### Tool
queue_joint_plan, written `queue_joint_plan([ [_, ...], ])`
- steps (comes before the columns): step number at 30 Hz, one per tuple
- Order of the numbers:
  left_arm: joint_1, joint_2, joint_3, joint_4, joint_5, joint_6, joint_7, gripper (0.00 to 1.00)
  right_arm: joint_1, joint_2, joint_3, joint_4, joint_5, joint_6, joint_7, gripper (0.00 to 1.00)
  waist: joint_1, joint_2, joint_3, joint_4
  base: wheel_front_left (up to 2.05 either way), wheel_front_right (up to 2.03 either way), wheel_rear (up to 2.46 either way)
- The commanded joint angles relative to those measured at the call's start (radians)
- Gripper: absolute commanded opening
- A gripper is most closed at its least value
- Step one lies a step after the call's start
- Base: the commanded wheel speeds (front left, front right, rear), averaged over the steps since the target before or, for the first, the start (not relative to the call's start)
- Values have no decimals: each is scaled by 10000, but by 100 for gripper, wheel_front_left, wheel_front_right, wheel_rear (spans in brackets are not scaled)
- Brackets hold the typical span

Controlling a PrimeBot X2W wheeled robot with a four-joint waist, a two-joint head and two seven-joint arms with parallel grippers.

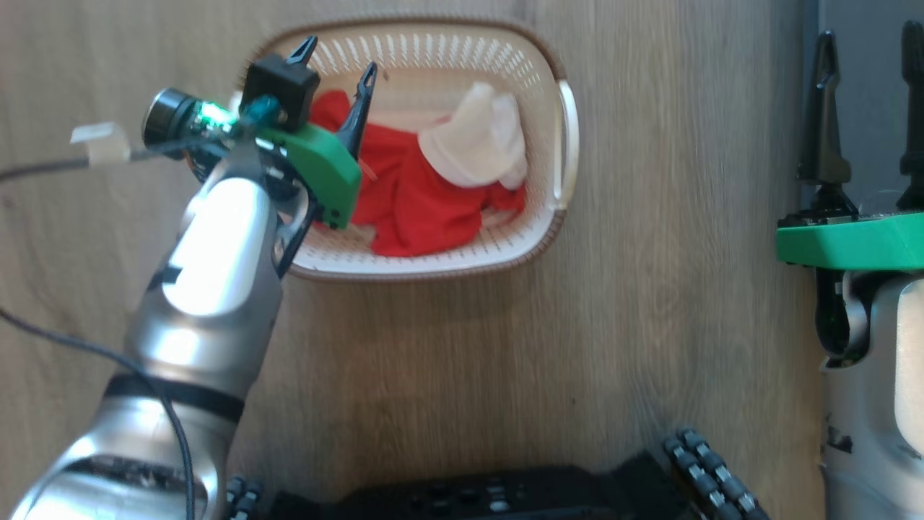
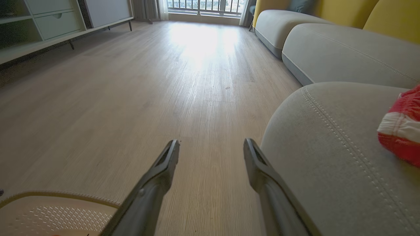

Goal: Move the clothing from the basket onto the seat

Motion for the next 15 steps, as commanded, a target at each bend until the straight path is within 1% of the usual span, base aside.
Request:
queue_joint_plan([
  [1,-153,160,152,188,-66,-44,196,100,122,8,239,-416,89,-4,-64,100,-5,1,1043,-645,0,0,0],
  [4,-817,141,-137,1388,-98,-86,894,100,103,8,280,-514,195,-4,-64,100,-5,1,1419,-920,0,0,0],
  [7,-1341,125,-278,2211,-360,-129,1153,100,122,8,275,-605,297,-4,-64,100,-5,1,1754,-1179,0,0,0],
  [12,-2136,112,-701,3208,-737,-171,1322,100,260,8,302,-883,470,-4,-64,100,-5,1,2240,-1490,0,0,0],
  [15,-2413,110,-896,3458,-1029,-176,1446,100,375,8,315,-967,485,-4,-64,100,-5,1,2435,-1609,0,0,0],
])
